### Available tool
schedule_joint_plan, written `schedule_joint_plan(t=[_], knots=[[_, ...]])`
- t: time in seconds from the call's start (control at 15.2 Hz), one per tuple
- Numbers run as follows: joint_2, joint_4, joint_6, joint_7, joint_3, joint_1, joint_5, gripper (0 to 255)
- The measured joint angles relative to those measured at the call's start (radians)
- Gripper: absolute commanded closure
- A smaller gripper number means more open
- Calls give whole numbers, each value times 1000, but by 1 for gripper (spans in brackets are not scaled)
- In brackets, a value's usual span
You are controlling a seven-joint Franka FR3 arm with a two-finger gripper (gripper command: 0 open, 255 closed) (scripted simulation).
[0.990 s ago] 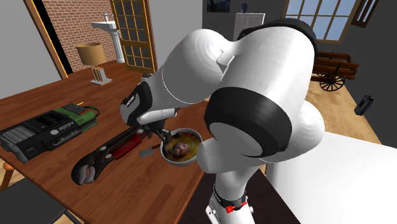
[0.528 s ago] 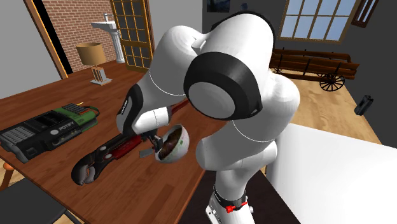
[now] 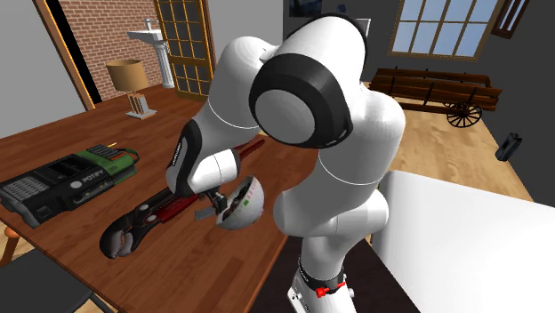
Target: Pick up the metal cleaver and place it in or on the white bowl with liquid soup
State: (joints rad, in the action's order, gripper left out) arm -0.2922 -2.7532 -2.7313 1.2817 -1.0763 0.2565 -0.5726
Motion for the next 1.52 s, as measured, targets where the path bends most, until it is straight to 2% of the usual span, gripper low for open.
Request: schedule_joint_plan(t=[0.13,0.2,0.79,0.86,0.92,1.12,1.25,1.52], knots=[[2,0,15,0,3,-2,2,0],[5,2,13,2,1,1,5,255],[6,-12,37,-1,4,1,5,255],[6,-12,37,-1,4,1,5,0],[6,-12,37,-1,4,1,5,0],[54,68,150,88,56,86,-8,0],[79,104,208,144,83,122,-25,0],[167,102,144,199,53,162,21,0]])
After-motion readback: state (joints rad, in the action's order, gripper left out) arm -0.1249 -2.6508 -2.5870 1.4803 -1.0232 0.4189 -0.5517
